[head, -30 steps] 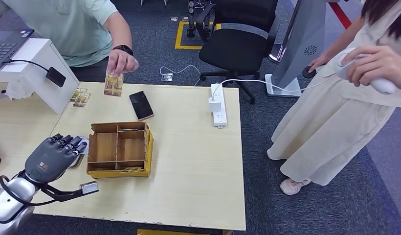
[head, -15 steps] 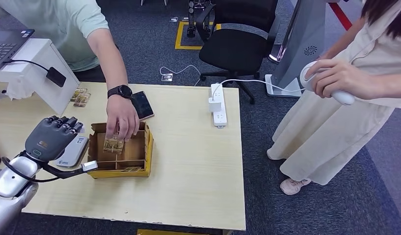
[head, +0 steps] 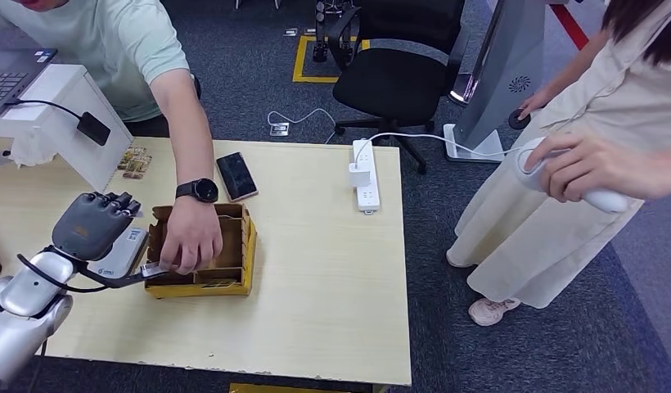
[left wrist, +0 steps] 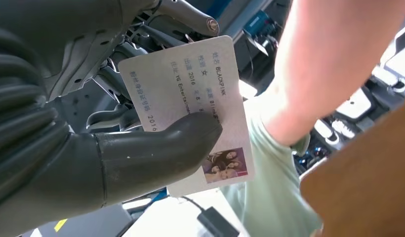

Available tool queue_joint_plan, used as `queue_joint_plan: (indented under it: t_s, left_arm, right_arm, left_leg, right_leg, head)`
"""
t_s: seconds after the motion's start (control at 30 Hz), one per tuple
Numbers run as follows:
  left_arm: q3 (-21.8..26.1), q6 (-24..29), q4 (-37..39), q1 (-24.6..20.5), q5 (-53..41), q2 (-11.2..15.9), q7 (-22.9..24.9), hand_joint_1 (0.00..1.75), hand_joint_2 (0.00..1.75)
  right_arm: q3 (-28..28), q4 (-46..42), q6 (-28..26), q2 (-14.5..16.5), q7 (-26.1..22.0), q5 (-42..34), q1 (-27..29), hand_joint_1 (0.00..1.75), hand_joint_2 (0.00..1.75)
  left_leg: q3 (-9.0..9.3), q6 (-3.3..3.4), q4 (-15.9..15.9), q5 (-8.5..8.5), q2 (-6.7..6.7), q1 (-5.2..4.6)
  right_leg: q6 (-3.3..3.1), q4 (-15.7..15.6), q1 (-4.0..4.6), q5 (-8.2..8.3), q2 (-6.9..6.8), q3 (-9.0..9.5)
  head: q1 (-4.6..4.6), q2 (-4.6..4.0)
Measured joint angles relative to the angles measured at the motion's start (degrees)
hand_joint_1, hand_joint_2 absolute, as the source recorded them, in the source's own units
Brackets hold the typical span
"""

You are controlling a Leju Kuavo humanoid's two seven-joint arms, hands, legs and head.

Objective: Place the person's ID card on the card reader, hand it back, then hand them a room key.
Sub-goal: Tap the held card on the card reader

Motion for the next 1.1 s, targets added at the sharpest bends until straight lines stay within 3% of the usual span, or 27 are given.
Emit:
queue_joint_plan:
  t_s: [0.27, 0.53, 0.8, 1.1]
  left_arm:
    - [-0.5, -0.2, 0.6, 1.5, 2.4, 5.2, 1.9, 1.75, 1.75]
    - [1.1, 0.2, 0.5, 5.3, 2.7, 8.2, 3.2, 1.75, 1.75]
    - [5.3, -0.4, -0.1, 9.5, 2.1, 8.8, 2.2, 1.75, 1.75]
    - [5.4, -1.7, 0.0, 9.1, 0.7, 8.7, 0.1, 1.75, 1.75]
  right_arm:
    - [0.0, 0.0, -0.1, 0.0, -0.1, -0.9, 0.6, 0.00, 1.75]
    - [0.0, 0.0, -0.2, -0.2, -0.6, -1.4, 1.1, 0.00, 1.75]
    - [0.0, -0.1, -0.1, -0.4, -0.6, -1.5, 1.6, 0.00, 1.75]
    - [0.0, -0.1, 0.0, -0.4, -0.8, -1.2, 1.4, 0.00, 1.75]
  left_leg:
    - [-0.01, 0.00, 0.0, 0.00, 0.00, 0.05]
    - [-0.02, -0.01, 0.0, -0.01, 0.01, 0.06]
    - [-0.02, -0.01, 0.0, 0.00, -0.02, 0.06]
    - [-0.02, -0.01, 0.0, 0.00, -0.02, 0.07]
  right_leg:
    - [-0.04, 0.0, 0.02, -0.03, 0.03, -0.01]
    - [-0.09, 0.0, 0.09, -0.06, 0.01, 0.00]
    - [-0.09, 0.0, 0.09, -0.06, -0.02, 0.00]
    - [-0.09, 0.0, 0.10, -0.05, -0.03, 0.01]
  head:
    - [-0.01, 0.01]
    - [0.01, 0.00]
    - [0.01, 0.00]
    - [-0.01, 0.01]
